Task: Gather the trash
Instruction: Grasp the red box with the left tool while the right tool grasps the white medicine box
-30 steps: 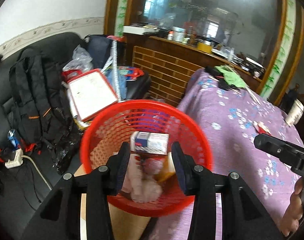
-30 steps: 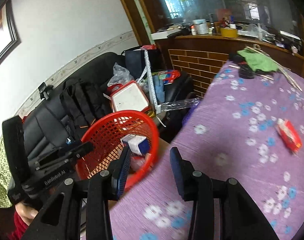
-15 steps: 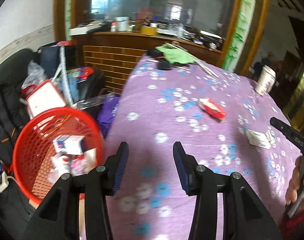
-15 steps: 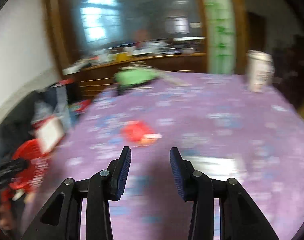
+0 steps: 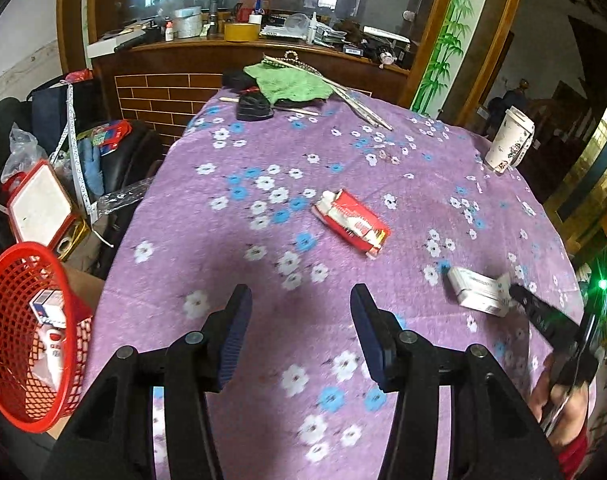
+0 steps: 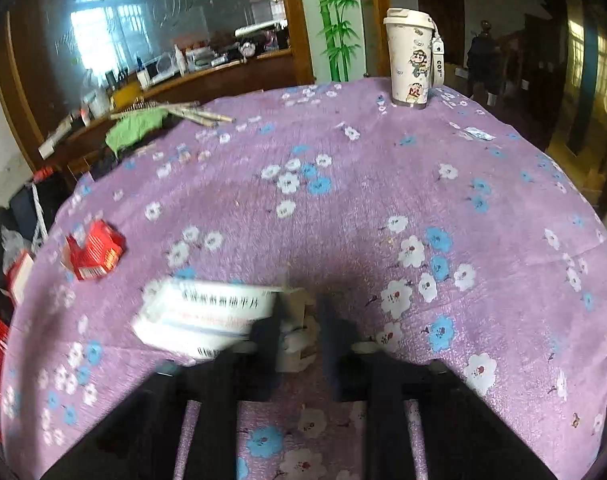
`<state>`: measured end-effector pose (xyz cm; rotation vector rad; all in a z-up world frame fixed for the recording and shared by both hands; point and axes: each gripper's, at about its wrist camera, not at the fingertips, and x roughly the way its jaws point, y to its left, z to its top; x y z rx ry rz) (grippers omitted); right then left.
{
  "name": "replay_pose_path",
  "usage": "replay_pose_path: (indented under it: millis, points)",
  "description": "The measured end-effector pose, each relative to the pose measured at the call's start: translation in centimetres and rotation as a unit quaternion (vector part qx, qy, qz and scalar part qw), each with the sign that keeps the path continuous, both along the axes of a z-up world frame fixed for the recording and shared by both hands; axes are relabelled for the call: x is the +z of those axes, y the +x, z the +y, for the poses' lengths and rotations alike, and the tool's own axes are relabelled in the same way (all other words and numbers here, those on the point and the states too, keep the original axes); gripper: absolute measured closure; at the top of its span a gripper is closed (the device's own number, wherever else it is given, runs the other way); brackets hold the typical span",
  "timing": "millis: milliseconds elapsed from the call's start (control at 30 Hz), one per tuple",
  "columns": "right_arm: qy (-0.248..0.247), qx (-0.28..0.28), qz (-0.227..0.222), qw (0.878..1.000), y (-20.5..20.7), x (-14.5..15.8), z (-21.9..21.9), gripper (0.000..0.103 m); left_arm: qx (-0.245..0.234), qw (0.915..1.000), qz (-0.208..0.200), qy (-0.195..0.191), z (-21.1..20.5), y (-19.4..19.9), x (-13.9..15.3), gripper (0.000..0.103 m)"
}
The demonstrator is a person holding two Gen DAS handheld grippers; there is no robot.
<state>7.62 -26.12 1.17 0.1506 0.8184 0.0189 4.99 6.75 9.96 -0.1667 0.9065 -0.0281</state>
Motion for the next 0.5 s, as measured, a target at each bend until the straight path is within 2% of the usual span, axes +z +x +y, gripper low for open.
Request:
replay_pose_path:
  millis: [100,133,333,500]
  points:
    - [-0.007,0.0,-0.009,1.0,-0.4,0.1,0.3,0.099,0.002,1.0,0.007,-0.001,-0.8,1.3,-0.4,0.053]
    - [-0.004,0.001,-0.012,1.0,-0.5,0.1,0.2,0.103,0.003,0.9999,0.01,-0.002,-1.0,1.8,-0.5,0.053]
    - [0.021,-0.001,-0.044,0.999,-1.4,1.4,-0.1,0.103,0.025,0.9992,0.031,-0.012,-1.7,5.4,-1.5,0.049]
    - [0.037,0.007,-0.061,0.997,-1.9,2.2,-0.3,0.102,0.047,0.9962,0.065,-0.033,-2.1,9.0,-3.5,0.049]
